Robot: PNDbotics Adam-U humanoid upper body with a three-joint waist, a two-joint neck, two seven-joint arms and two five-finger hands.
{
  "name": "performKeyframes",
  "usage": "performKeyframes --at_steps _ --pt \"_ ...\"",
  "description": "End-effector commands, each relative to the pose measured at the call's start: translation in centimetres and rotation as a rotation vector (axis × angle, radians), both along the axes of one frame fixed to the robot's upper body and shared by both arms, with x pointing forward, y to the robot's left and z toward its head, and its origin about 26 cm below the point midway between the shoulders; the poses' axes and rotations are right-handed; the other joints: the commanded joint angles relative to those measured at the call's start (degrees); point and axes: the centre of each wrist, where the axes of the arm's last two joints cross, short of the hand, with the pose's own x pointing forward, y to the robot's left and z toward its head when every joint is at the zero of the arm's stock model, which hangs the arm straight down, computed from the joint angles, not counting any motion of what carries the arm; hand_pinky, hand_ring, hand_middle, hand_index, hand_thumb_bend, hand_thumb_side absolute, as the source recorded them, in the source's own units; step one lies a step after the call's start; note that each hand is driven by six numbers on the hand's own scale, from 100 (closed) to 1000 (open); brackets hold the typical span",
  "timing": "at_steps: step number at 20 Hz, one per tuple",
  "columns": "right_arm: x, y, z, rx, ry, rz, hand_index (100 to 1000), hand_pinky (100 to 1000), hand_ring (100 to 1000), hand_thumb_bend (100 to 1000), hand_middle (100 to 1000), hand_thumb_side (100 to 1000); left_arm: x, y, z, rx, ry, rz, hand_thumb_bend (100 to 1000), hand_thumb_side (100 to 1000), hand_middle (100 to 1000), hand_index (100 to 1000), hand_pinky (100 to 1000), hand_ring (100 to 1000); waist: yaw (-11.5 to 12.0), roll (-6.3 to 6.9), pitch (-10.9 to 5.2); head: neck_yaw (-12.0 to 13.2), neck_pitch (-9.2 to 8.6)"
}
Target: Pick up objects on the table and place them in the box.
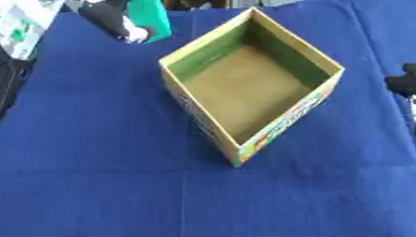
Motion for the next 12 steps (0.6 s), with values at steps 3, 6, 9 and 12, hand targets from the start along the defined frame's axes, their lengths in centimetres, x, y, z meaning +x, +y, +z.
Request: performKeyframes --at_steps 3,6,9,12 --pt "0.0 0.3 1.2 -0.012 -0.036 0.037 734 789 717 100 565 523 -0.2 -1.9 2.2 -0.044 -0.114 -0.031 100 625 363 498 359 406 -1.4 0.18 -0.57 1.4 -1.43" --pt "0.1 0.5 1.3 -0.010 -0.038 0.048 735 789 717 100 565 522 0.0 -3.0 2.1 -0.048 -0.138 -0.032 100 623 359 498 360 406 -2.2 0.30 -0.24 2.0 -1.80" --pt "0.2 0.6 1.4 -0.008 -0.040 0.057 735 790 718 100 565 523 0.2 -4.1 1.9 -0.054 -0.144 -0.043 100 613 357 498 362 406 -2.9 0.28 0.16 2.4 -2.72" --pt "0.3 0.8 1.5 -0.007 -0.041 0.067 735 791 719 100 565 524 0.5 -5.4 1.7 -0.044 -0.171 -0.052 100 608 356 498 364 406 -3.5 0.32 0.55 2.8 -3.37"
